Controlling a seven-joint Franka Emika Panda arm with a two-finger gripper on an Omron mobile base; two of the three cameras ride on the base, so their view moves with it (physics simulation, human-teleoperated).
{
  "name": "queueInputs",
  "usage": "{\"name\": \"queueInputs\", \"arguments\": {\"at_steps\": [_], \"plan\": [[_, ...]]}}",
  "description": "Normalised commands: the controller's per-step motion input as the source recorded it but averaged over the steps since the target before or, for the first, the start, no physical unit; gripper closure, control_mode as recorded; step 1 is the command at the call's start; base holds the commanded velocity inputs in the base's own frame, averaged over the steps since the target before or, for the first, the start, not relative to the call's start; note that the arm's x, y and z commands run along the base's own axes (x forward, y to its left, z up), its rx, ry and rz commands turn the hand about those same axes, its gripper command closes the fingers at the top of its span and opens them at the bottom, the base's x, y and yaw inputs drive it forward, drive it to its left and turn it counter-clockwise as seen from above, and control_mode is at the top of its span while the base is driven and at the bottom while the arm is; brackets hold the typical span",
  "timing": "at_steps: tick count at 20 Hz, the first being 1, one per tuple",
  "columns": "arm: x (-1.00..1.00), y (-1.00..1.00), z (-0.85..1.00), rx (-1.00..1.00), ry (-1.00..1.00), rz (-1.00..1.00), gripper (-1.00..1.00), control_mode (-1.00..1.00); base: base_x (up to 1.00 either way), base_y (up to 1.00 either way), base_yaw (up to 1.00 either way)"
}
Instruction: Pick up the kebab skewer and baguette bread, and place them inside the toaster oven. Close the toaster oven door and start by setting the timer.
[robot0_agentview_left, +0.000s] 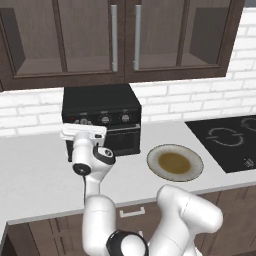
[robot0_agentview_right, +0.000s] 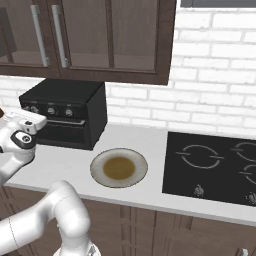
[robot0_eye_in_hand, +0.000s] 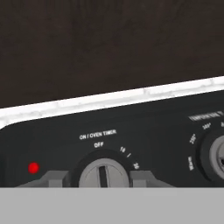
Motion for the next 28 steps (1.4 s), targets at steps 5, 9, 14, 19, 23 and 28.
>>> {"name": "queueInputs", "arguments": {"at_steps": [5, 9, 14, 19, 23, 28], "plan": [[-0.21, 0.00, 0.00, 0.05, 0.01, 0.00, 1.00, -1.00, 0.00, 0.00, 0.00], [0.00, 0.05, 0.00, 0.03, 0.00, 0.00, 1.00, -1.00, 0.00, 0.00, 0.00], [0.00, 0.13, 0.03, 0.00, 0.00, 0.00, 1.00, -1.00, 0.00, 0.00, 0.00], [-0.20, 0.16, 0.01, 0.00, 0.00, 0.00, 1.00, -1.00, 0.00, 0.00, 0.00], [-0.28, 0.24, 0.05, 0.00, 0.00, -0.01, 1.00, -1.00, 0.00, 0.00, 0.00], [-0.17, 0.34, 0.13, 0.00, 0.00, -0.05, 1.00, -1.00, 0.00, 0.00, 0.00]]}}
